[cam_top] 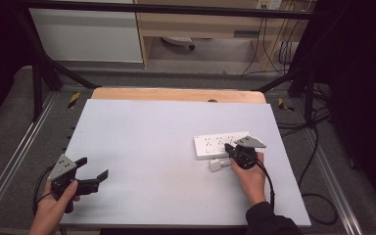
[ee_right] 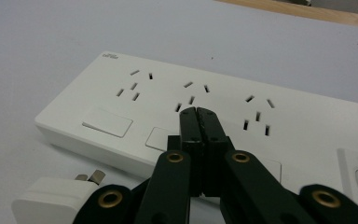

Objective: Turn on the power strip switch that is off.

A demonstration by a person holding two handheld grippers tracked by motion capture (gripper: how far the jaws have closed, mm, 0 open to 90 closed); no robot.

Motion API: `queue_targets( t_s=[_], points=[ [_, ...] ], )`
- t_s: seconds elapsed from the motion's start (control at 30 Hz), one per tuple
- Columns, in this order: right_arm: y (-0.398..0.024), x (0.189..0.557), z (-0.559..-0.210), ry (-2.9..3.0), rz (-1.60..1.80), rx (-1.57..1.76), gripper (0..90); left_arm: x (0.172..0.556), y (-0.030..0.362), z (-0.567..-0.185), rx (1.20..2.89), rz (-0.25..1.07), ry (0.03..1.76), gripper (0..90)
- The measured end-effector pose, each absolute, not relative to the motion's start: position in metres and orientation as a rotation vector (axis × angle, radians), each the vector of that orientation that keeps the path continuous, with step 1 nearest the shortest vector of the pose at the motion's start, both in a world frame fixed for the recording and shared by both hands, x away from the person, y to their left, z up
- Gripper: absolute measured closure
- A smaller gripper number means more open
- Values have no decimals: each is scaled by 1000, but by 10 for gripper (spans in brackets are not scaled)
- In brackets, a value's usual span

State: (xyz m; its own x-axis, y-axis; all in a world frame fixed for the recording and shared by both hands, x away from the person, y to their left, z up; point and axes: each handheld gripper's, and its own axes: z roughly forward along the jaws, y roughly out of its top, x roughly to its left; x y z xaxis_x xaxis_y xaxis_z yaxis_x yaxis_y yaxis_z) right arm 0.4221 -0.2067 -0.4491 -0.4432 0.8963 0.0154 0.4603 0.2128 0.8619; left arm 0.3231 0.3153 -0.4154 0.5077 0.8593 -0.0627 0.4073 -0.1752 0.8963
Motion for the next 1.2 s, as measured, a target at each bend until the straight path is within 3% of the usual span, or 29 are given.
queue_targets(
  t_s=[1.2],
  points=[
    [-205, 422, -451, 1999, 1139, 1246, 900, 323, 315, -415, 1787, 589, 1060, 61]
  ],
)
